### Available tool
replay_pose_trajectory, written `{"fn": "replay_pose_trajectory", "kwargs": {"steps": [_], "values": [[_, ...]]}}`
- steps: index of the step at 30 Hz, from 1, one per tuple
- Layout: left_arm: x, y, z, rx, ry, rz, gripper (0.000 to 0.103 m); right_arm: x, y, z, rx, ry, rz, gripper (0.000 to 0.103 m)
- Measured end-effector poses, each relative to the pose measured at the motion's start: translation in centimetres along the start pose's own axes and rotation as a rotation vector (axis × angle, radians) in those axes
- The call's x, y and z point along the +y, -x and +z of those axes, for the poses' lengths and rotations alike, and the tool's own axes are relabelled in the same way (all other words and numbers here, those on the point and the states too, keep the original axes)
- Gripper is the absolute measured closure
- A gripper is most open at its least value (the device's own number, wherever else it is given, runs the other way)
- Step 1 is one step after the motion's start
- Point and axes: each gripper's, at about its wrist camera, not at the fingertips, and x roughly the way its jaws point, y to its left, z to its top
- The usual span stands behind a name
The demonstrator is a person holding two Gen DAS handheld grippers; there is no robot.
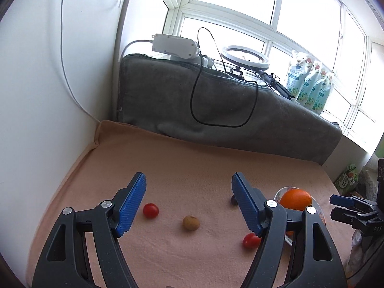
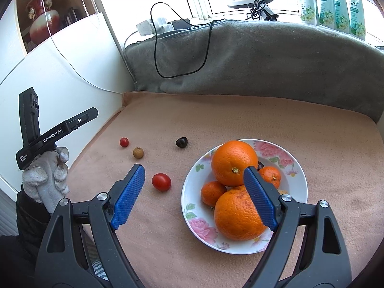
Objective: Organize fruits
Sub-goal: 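Move the right gripper to the small brown fruit while the left approaches the red tomato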
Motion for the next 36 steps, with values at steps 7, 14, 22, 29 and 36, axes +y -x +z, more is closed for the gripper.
{"fn": "replay_pose_trajectory", "kwargs": {"steps": [7,14,22,29,36], "values": [[2.9,0.4,-0.9,0.007,0.046,0.032,0.029,1.8,-1.6,0.9,0.017,0.037,0.02,0.016],[4.7,-0.1,-1.7,0.031,0.072,0.04,0.03,3.4,-3.9,1.9,0.04,0.062,0.048,0.017],[6.2,-1.4,-1.9,0.059,0.097,0.016,0.041,6.0,-6.4,2.2,0.08,0.098,0.082,0.03],[6.7,-3.5,-2.6,0.111,0.111,-0.022,0.053,9.6,-9.6,1.9,0.129,0.157,0.113,0.045],[7.1,-5.2,-3.4,0.163,0.117,-0.053,0.06,12.4,-13.6,0.8,0.213,0.188,0.111,0.06]]}}
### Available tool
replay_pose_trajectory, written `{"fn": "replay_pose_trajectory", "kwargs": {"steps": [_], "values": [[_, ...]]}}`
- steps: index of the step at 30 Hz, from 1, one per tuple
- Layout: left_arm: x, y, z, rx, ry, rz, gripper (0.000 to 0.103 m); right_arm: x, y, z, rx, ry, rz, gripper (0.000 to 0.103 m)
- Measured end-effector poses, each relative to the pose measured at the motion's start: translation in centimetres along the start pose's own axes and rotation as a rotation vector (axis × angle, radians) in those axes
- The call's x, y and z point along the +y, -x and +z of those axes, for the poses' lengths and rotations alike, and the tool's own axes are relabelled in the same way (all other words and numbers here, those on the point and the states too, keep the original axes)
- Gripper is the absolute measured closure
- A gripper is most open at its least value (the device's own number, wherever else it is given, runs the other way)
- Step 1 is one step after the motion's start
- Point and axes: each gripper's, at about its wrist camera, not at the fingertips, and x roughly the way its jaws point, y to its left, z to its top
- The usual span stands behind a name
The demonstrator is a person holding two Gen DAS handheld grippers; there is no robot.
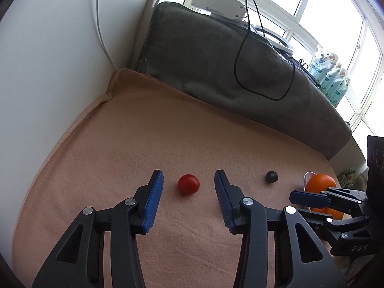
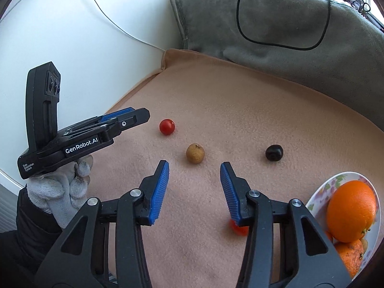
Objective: Organize fruits
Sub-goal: 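Move the right gripper to the small brown fruit while the left approaches the red tomato, then close the right gripper on the small brown fruit while the left closes on the tomato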
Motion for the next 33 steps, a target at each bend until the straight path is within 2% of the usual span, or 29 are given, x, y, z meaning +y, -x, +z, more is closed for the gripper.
{"fn": "replay_pose_trajectory", "kwargs": {"steps": [4,17,25,27,33], "values": [[0.5,-1.2,-0.1,0.036,0.007,-0.015,0.064,0.7,-1.5,0.2,0.025,-0.001,-0.002,0.063],[0.6,-3.2,-0.1,0.091,0.009,-0.044,0.065,1.5,-5.0,1.1,0.089,0.004,-0.052,0.069],[0.6,-4.4,-0.2,0.127,0.0,-0.03,0.065,1.9,-5.8,1.3,0.107,0.001,-0.053,0.07],[0.6,-4.5,-0.2,0.128,0.0,-0.025,0.069,2.0,-6.2,1.5,0.111,-0.001,-0.051,0.07],[0.6,-4.7,-0.3,0.135,0.007,-0.02,0.072,2.0,-6.9,1.6,0.123,-0.002,-0.049,0.074]]}}
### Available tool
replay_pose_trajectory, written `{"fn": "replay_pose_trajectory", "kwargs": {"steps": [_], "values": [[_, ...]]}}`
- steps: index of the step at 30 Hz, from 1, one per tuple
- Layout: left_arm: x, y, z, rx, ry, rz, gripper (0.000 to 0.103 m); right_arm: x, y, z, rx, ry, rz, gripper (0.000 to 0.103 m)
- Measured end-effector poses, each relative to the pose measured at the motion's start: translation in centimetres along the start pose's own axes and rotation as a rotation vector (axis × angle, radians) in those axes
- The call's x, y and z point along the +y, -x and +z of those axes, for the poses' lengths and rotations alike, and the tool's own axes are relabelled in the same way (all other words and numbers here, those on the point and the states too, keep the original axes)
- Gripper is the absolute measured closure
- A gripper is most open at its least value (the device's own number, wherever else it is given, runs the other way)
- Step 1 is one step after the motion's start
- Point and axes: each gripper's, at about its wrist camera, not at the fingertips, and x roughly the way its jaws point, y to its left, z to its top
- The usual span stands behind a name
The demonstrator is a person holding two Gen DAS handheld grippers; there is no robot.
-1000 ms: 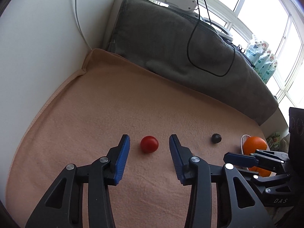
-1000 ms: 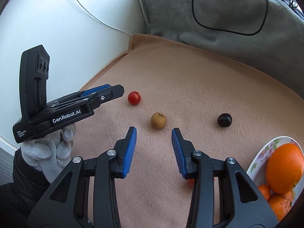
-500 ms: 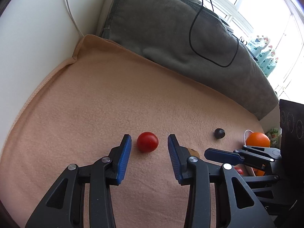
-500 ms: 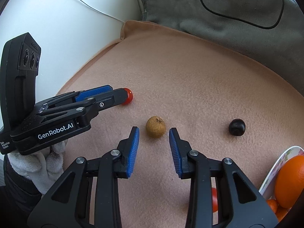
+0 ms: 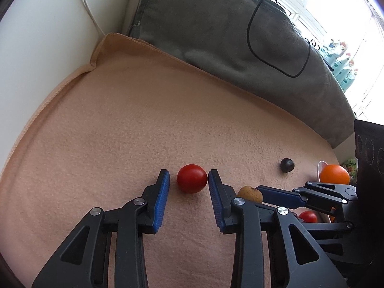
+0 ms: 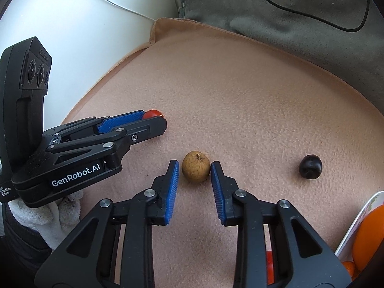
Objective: Organize fruits
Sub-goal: 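Close the right gripper on the small brown fruit while the left closes on the tomato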
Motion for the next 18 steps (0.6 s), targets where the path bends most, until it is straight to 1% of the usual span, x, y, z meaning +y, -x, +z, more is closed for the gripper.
{"fn": "replay_pose_trajectory", "kwargs": {"steps": [6,18], "values": [[-0.1,-0.2,0.0,0.0,-0.005,0.001,0.079,-0.1,-0.5,0.0,0.006,-0.003,0.003,0.077],[-0.2,0.6,0.0,-0.018,-0.006,0.009,0.079,-0.7,0.7,0.0,-0.016,-0.022,0.024,0.077]]}}
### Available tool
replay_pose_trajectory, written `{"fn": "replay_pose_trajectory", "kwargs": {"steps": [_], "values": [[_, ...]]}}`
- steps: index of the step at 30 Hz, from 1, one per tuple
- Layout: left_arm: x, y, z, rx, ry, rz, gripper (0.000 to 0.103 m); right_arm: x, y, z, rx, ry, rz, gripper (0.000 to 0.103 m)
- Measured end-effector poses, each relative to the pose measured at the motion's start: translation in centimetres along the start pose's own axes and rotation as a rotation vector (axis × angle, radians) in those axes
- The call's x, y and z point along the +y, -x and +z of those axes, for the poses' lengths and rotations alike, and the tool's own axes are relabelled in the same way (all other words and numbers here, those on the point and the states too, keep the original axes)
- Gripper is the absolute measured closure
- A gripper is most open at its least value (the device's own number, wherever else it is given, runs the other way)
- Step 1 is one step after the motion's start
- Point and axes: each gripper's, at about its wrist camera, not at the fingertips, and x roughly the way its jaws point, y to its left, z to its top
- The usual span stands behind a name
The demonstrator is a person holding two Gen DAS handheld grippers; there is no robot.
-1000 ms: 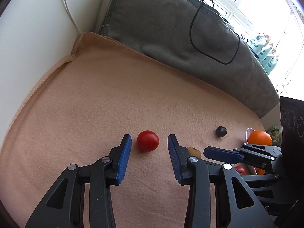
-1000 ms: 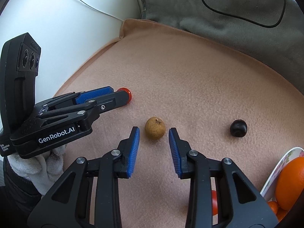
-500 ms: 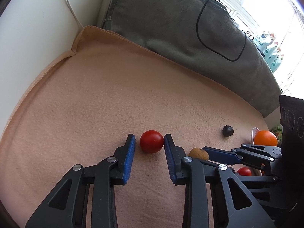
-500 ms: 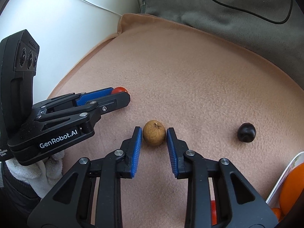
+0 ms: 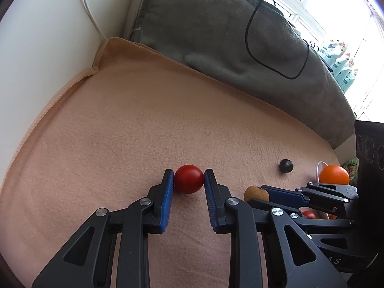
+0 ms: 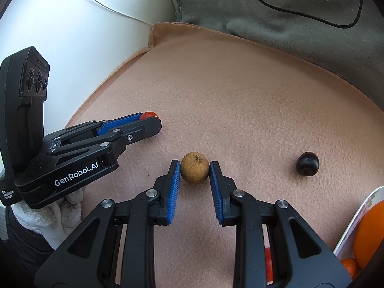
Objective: Organize fruits
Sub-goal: 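Close the right gripper on the small brown fruit while the left closes on the tomato, then lift and carry the brown fruit and red tomato toward the floral plate with both grippers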
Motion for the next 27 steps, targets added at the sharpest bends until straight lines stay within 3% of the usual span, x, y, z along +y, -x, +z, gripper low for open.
{"fn": "replay_pose_trajectory", "kwargs": {"steps": [12,27], "values": [[-1.6,2.6,-0.4,-0.045,-0.01,-0.028,0.079,-0.9,3.9,-1.1,-0.064,-0.019,0.027,0.077],[-7.9,4.6,-1.9,-0.075,-0.061,-0.116,0.079,-4.7,12.0,-4.6,-0.19,-0.052,0.011,0.077]]}}
